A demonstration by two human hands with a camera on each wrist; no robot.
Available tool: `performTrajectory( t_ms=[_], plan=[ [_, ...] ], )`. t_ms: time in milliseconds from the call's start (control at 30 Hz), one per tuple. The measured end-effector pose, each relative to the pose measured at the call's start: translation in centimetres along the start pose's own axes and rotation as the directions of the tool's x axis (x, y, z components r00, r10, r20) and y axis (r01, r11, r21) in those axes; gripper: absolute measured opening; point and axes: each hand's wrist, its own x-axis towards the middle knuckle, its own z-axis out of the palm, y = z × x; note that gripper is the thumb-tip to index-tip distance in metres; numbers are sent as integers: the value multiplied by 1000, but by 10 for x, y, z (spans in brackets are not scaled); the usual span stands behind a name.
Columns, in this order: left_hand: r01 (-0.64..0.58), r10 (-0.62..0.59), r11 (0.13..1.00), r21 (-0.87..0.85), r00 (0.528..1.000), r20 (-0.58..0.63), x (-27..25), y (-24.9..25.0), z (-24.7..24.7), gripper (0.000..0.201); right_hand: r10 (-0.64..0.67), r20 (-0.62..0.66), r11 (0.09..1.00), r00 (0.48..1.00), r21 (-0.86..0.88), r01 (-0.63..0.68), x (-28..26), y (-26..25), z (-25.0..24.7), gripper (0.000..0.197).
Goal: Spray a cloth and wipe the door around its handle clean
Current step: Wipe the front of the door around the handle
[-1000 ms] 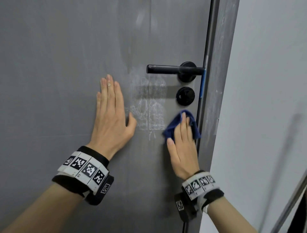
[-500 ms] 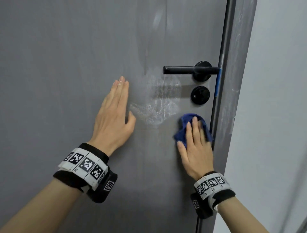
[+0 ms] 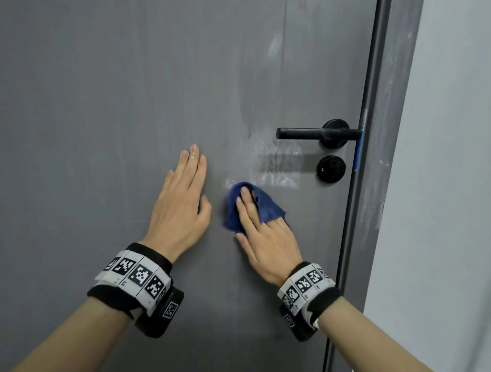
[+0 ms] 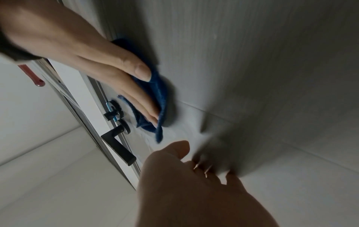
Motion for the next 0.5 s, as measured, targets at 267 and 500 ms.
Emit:
performTrajectory(
  t_ms=[267, 500],
  plan=[
    [184, -177, 979, 89, 981, -75, 3, 6, -4, 81, 324, -102, 944, 941, -30, -328, -23, 61, -26, 68],
    [147, -143, 983, 114, 989, -41, 2, -1, -7, 82, 287, -108, 958, 952, 33, -285, 12, 3, -10, 63]
  ],
)
